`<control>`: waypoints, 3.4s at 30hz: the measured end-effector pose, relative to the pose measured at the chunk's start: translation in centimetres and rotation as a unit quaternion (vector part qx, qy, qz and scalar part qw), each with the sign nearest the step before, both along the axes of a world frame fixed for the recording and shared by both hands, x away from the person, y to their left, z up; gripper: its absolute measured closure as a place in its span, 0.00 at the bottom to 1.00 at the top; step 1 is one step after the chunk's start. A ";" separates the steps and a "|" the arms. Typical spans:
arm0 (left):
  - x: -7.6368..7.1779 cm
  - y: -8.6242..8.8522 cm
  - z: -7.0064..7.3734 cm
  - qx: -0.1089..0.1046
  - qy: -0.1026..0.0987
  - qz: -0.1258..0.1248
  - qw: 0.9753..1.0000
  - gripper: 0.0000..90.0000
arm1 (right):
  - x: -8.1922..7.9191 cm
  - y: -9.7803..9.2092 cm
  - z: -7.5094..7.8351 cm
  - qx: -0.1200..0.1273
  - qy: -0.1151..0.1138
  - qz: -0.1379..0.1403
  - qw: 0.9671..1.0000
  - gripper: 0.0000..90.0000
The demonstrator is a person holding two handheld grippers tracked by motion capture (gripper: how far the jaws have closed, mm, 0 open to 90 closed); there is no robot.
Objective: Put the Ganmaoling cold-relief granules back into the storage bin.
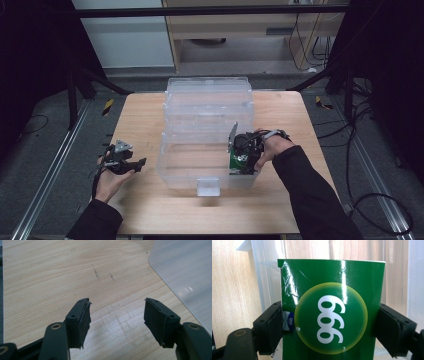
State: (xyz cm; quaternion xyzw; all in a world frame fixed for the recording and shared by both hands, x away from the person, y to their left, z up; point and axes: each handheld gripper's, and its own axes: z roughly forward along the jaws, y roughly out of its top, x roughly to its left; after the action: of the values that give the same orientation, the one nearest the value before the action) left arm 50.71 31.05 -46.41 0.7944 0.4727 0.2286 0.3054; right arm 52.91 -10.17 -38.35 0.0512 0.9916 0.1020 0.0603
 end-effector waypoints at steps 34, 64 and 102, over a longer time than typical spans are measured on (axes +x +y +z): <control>0.1 0.0 -0.1 0.005 0.003 -0.004 1.000 0.41 | 0.4 0.8 1.3 0.003 -0.009 0.053 0.999 0.20; 0.1 -0.1 -0.2 0.008 0.004 -0.005 1.000 0.42 | -0.2 0.3 2.7 -0.022 -0.002 0.059 0.998 0.19; 0.1 -0.2 -0.3 0.011 0.005 -0.008 1.000 0.42 | -0.1 -1.5 0.9 0.049 0.001 -0.004 0.999 0.17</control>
State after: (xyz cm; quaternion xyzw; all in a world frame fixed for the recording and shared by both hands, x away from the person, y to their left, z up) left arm 50.81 30.83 -46.74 0.8025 0.4655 0.2272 0.2962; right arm 52.84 -11.63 -37.45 0.0584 0.9852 0.1505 0.0574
